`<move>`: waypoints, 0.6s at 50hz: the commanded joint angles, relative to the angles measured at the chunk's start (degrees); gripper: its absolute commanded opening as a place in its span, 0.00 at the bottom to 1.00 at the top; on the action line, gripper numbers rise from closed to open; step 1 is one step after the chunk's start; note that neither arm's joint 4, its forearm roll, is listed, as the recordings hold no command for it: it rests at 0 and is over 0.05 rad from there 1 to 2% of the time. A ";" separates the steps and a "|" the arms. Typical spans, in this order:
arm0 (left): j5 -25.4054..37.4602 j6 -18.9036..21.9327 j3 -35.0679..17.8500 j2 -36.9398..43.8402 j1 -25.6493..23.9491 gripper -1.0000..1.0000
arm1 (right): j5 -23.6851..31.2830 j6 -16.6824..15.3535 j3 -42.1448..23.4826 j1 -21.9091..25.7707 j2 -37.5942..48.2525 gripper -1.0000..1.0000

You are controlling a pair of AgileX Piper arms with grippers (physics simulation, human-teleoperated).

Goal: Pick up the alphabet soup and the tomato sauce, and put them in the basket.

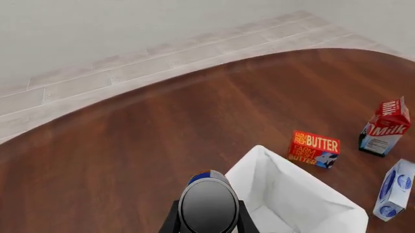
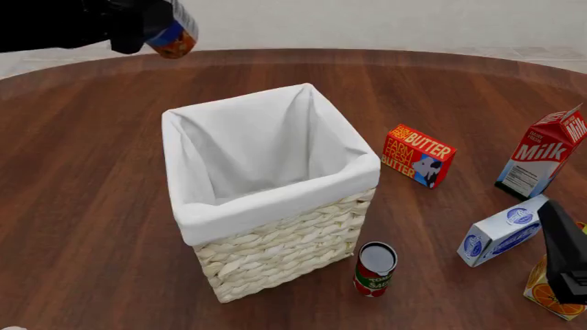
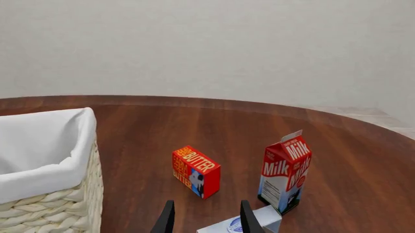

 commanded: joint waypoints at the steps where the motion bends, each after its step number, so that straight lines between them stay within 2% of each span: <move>1: -0.44 0.83 -0.89 1.13 -4.35 0.00 | 0.01 0.00 0.00 0.16 0.00 1.00; 18: 0.67 -0.09 -0.61 1.65 -10.92 0.00 | 0.05 0.16 0.00 0.17 0.00 1.00; 30: 0.80 0.88 -0.19 4.25 -12.87 0.00 | 0.08 0.20 0.00 0.04 0.00 1.00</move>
